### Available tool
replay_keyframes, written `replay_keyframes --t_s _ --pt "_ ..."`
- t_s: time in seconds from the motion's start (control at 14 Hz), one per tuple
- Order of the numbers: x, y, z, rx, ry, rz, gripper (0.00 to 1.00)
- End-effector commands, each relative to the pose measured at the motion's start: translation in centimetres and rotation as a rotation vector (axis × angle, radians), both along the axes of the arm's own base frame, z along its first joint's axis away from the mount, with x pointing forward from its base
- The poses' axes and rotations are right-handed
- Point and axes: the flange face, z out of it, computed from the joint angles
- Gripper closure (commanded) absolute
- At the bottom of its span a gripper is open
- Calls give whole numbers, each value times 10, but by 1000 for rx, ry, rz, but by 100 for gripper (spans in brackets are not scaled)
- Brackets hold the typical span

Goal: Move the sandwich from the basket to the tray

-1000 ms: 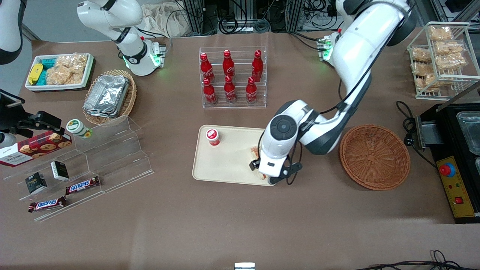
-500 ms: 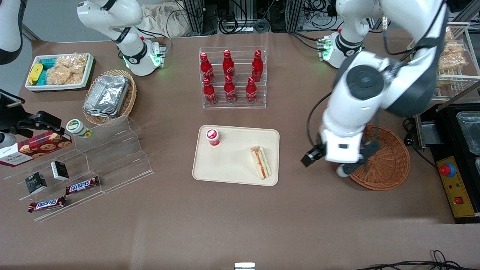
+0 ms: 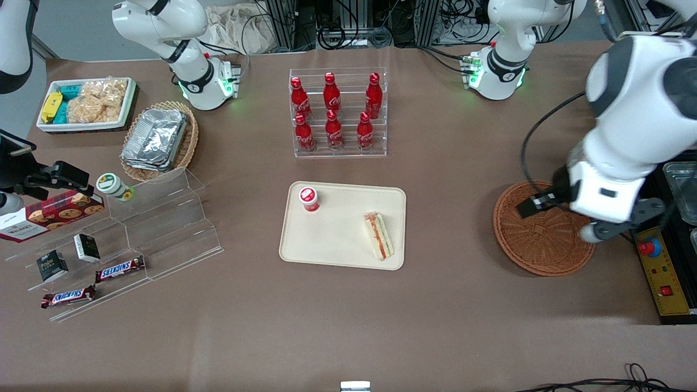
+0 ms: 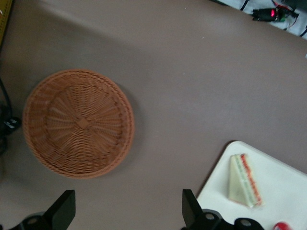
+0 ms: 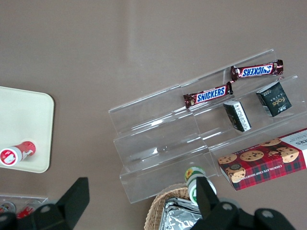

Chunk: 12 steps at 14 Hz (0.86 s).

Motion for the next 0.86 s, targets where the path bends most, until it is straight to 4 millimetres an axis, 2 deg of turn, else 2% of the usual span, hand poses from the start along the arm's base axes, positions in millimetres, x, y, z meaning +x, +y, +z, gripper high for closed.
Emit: replay_keyframes --t_s 0.0,0.21,0.36,0.5,0.57,0.79 --pt "-30 42 11 8 13 -113 0" --pt "-56 81 17 17 16 -145 0" --pt "-77 95 21 13 13 -137 0" --pt "-98 105 21 9 0 -169 0" --pt "-103 107 24 8 -7 -169 0" --pt "-98 103 24 33 3 -173 0"
